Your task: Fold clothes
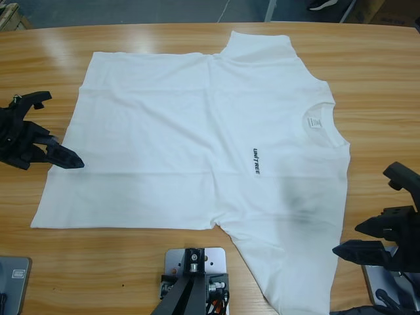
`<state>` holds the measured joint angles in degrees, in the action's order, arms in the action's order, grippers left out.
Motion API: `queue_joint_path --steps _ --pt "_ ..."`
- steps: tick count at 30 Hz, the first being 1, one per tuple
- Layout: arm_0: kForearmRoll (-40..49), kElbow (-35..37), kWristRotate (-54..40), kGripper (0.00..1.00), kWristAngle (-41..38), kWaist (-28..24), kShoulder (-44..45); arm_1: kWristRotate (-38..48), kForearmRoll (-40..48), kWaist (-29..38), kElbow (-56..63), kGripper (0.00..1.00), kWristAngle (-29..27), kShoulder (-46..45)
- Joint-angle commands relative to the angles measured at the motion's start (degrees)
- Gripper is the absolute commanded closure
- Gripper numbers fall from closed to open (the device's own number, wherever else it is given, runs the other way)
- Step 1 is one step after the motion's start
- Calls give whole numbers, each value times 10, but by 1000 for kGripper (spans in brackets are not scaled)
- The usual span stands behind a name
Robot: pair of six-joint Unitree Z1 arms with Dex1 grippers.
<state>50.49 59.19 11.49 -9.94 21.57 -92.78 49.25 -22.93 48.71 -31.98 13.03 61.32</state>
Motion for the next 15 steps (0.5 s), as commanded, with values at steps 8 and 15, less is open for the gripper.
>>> queue_joint_path --steps 8,15 --pt "23 -23 68 0 -22 -4 -2 23 232 108 80 487 2 231" --pt "23 -23 68 0 -22 -4 0 37 255 114 80 487 8 252"
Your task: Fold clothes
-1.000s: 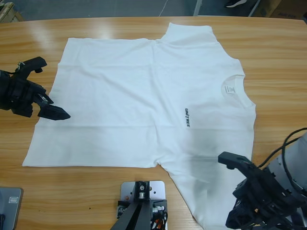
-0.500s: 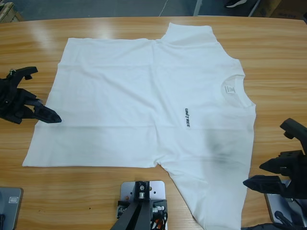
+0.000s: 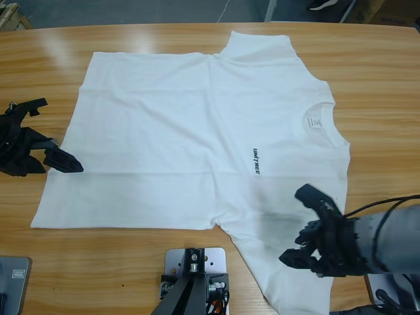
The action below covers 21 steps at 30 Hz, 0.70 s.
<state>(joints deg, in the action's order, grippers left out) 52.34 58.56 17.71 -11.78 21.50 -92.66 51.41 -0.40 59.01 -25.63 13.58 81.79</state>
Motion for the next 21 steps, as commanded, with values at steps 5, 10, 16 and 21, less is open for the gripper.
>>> queue_joint_path --steps 5,10,16,21 --pt "4 -24 5 0 -3 -3 -1 17 51 12 15 487 21 63" --pt "4 -26 5 0 -3 -2 2 17 59 12 15 487 28 91" --pt "2 -26 4 0 -3 -2 -1 17 75 16 15 487 52 111" --pt "2 -26 4 0 -3 -3 -3 41 103 16 8 492 113 62"
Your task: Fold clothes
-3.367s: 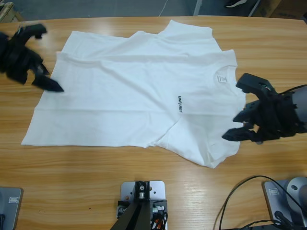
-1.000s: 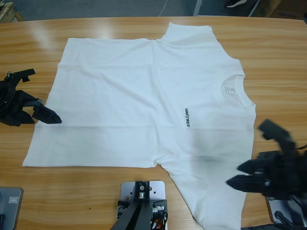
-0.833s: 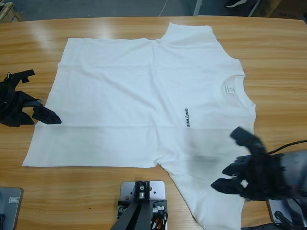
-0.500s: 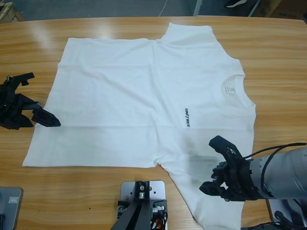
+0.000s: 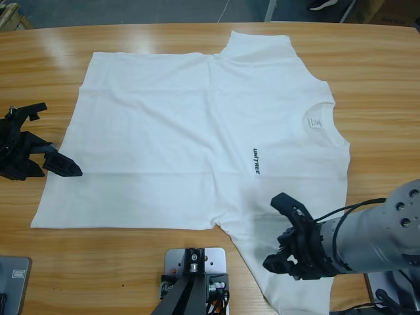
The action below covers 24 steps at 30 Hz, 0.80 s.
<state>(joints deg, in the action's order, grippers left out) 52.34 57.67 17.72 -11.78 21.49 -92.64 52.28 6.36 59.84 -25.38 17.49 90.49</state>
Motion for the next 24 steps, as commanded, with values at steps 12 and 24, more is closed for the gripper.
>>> queue_joint_path --steps 12,24 --pt "0 -17 5 0 -2 -2 -10 85 39 8 7 487 226 -102" --pt "6 -12 2 41 -2 -16 -3 241 -270 8 9 634 -102 -407"
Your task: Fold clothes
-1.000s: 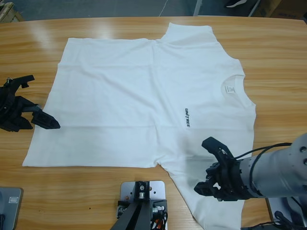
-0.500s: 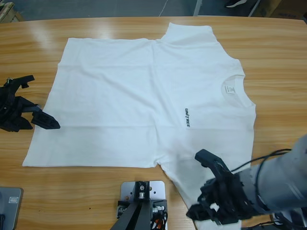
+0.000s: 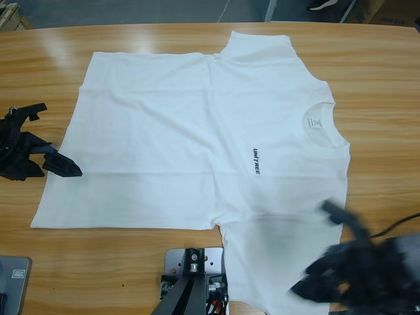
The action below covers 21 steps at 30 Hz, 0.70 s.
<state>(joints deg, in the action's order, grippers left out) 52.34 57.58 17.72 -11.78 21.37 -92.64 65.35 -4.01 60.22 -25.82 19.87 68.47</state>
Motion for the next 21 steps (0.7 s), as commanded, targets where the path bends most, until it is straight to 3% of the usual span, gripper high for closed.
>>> queue_joint_path --steps 1,3,6,9,11,15,17,21 --pt "6 -12 3 41 -3 -15 -4 130 -168 6 17 632 -126 -187" --pt "6 -12 3 40 -2 -15 -4 151 -174 15 19 623 -123 -181" --pt "7 -13 4 35 -2 -15 -1 185 -221 25 18 451 -104 -174" --pt "7 -14 3 32 -2 -15 4 175 -268 31 -4 417 -97 -157" --pt "7 -15 2 32 -2 -15 5 126 -329 32 -65 418 -122 -138" --pt "7 -15 3 32 -2 -14 4 75 -368 44 -136 422 -171 -119" --pt "7 -16 4 32 -2 -14 6 75 -415 67 -176 269 -183 -112" --pt "7 -17 4 32 -2 -14 5 84 -474 126 -286 257 -189 -69"
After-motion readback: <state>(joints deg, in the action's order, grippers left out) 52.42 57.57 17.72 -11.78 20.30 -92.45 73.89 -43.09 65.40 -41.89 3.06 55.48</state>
